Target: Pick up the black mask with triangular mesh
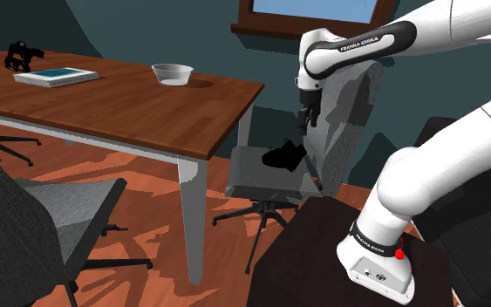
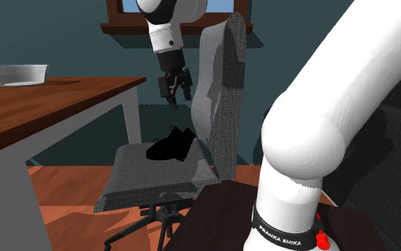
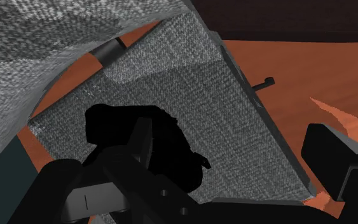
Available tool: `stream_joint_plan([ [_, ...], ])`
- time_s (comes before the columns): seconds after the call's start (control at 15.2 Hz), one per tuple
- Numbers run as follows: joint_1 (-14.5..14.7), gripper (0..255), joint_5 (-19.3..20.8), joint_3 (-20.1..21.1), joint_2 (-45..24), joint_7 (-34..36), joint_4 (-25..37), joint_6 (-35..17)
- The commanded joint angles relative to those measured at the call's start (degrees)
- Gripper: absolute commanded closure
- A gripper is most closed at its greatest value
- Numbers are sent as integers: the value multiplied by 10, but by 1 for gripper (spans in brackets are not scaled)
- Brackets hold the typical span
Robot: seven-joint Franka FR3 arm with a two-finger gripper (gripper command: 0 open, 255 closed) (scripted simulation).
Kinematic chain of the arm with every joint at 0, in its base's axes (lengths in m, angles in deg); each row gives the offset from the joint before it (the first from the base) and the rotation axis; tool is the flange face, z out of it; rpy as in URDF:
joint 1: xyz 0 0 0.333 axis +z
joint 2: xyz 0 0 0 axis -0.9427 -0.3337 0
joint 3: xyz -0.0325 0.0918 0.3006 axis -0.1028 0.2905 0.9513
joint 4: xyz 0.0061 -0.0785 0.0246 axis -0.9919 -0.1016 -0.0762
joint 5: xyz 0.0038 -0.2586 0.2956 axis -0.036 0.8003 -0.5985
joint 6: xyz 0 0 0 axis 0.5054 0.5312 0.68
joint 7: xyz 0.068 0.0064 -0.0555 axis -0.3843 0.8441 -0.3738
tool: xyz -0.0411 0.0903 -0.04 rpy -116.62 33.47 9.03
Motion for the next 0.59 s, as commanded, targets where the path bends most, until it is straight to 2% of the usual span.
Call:
stream_joint_plan([
  [0.0, -1, 0, 5, -21, -42, -23, 10, -39],
  [0.26, -1, 0, 1, -59, -126, -74, 42, -102],
  [0.53, -2, 0, -24, -91, -217, -133, 86, -157],
])
